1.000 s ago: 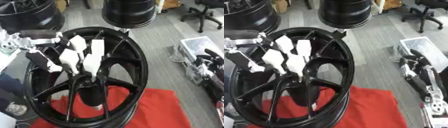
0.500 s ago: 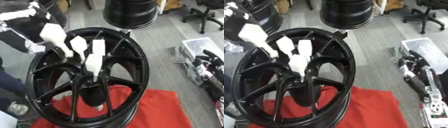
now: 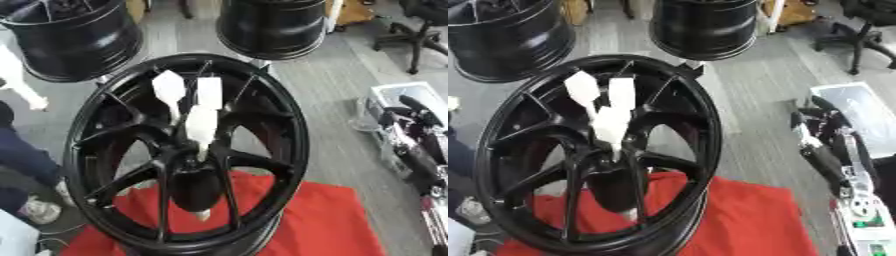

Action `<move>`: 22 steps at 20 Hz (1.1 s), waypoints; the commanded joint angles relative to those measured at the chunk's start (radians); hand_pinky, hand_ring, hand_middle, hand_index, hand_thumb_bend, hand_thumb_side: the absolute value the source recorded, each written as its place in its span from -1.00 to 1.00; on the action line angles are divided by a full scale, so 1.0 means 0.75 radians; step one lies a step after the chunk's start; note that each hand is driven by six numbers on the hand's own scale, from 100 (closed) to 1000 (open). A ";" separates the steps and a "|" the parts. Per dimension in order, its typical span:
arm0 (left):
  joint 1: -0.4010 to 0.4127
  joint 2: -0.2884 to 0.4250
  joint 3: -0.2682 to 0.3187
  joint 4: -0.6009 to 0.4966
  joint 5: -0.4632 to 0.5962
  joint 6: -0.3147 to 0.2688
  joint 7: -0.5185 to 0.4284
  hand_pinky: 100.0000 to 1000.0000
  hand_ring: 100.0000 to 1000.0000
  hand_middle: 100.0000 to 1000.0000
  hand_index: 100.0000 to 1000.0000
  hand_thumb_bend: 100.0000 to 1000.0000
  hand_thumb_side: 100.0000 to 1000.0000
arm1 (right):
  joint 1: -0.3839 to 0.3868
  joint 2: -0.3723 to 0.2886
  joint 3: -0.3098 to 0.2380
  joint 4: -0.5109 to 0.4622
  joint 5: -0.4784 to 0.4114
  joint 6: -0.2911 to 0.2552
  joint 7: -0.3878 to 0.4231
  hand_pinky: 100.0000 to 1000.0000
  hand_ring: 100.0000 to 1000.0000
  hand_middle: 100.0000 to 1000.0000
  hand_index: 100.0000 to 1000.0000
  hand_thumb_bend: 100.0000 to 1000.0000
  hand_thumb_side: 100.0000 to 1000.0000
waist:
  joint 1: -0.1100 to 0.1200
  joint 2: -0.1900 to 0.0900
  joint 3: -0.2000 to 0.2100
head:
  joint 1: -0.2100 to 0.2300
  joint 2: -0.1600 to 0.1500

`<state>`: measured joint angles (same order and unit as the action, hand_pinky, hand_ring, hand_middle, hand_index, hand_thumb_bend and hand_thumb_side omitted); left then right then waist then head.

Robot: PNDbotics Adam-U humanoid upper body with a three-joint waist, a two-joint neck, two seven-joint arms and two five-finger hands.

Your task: Pull the pin out of the wheel hub.

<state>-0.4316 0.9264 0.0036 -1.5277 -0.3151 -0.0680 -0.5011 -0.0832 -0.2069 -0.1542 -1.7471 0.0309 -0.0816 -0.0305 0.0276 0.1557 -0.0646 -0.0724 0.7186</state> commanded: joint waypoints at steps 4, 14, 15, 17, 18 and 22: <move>0.171 -0.134 0.090 0.209 -0.123 0.137 0.019 0.62 0.70 0.68 0.81 0.18 0.38 | -0.012 -0.015 -0.008 -0.011 0.007 -0.002 -0.005 0.52 0.36 0.38 0.79 -0.70 -0.22 | -0.008 -0.011 -0.002 | -0.002 -0.007; 0.397 -0.385 0.280 0.251 -0.129 0.051 0.240 0.47 0.67 0.55 0.67 -0.09 0.48 | -0.009 -0.006 0.007 -0.006 -0.001 -0.004 0.011 0.52 0.36 0.38 0.79 -0.70 -0.22 | -0.024 -0.021 -0.029 | 0.030 0.016; 0.397 -0.413 0.306 0.216 -0.110 0.039 0.263 0.43 0.65 0.51 0.62 -0.19 0.51 | -0.009 -0.005 0.006 -0.006 -0.001 -0.004 0.011 0.52 0.36 0.38 0.79 -0.70 -0.22 | -0.026 -0.021 -0.027 | 0.028 0.018; 0.394 -0.477 0.355 0.146 -0.068 0.003 0.308 0.38 0.62 0.46 0.56 -0.26 0.52 | -0.010 -0.002 0.006 -0.005 -0.001 -0.004 0.011 0.52 0.36 0.38 0.79 -0.70 -0.22 | -0.029 -0.021 -0.024 | 0.024 0.020; 0.395 -0.512 0.375 0.109 -0.045 -0.016 0.331 0.37 0.61 0.44 0.54 -0.29 0.53 | -0.010 -0.001 0.006 -0.005 -0.001 -0.004 0.011 0.52 0.36 0.38 0.79 -0.70 -0.22 | -0.030 -0.021 -0.022 | 0.024 0.021; 0.387 -0.660 0.425 -0.043 0.047 -0.064 0.424 0.31 0.58 0.36 0.46 -0.40 0.52 | -0.008 0.005 0.005 -0.004 -0.002 -0.004 0.010 0.52 0.36 0.38 0.79 -0.70 -0.22 | -0.036 -0.021 -0.017 | 0.025 0.025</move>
<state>-0.1321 0.4400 0.3001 -1.5097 -0.3026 -0.1055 -0.2064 -0.0837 -0.1960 -0.1472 -1.7406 0.0319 -0.0822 -0.0243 0.0000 0.1548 -0.0787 -0.0537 0.7367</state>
